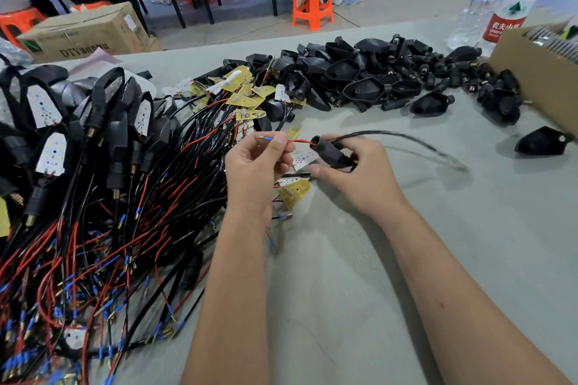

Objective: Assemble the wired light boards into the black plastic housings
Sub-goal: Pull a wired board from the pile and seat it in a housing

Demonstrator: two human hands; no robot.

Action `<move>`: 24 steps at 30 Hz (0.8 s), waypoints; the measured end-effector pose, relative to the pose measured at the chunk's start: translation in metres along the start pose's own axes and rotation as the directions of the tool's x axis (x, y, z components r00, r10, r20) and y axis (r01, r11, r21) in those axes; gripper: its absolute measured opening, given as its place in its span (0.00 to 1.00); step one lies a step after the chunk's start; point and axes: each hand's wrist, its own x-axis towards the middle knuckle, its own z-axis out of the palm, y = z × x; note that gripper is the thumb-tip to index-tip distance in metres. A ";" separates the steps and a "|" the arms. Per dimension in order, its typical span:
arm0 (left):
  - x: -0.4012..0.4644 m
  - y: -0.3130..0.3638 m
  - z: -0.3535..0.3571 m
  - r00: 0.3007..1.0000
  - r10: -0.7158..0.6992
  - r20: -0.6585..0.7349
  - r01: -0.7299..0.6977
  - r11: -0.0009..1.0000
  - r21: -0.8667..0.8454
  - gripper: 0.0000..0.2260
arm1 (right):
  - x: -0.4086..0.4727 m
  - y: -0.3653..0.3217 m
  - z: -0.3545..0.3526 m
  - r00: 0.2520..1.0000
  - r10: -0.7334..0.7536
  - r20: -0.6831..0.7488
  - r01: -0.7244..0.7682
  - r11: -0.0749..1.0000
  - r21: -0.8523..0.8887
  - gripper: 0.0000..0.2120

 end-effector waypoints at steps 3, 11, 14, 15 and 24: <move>0.001 0.002 0.001 0.998 -0.021 -0.051 0.018 0.998 -0.052 0.09 | -0.002 -0.004 -0.002 0.999 0.029 -0.037 -0.022 0.988 0.155 0.10; 0.002 -0.001 0.004 0.997 -0.029 -0.074 0.025 0.998 -0.066 0.13 | -0.001 -0.008 -0.016 0.954 0.243 0.178 -0.261 0.372 0.891 0.13; 0.002 -0.001 0.002 1.000 0.014 -0.025 -0.014 0.999 0.030 0.09 | 0.001 -0.004 -0.020 0.949 0.263 0.171 -0.240 0.256 0.936 0.03; 0.001 -0.001 0.003 0.999 0.034 -0.008 -0.033 0.997 0.065 0.07 | 0.001 -0.005 -0.019 0.946 0.265 0.187 -0.252 0.237 0.938 0.03; 0.000 0.001 -0.001 0.999 0.050 -0.022 -0.049 0.998 0.050 0.07 | 0.006 -0.008 -0.013 0.938 0.312 0.151 -0.220 0.197 0.955 0.15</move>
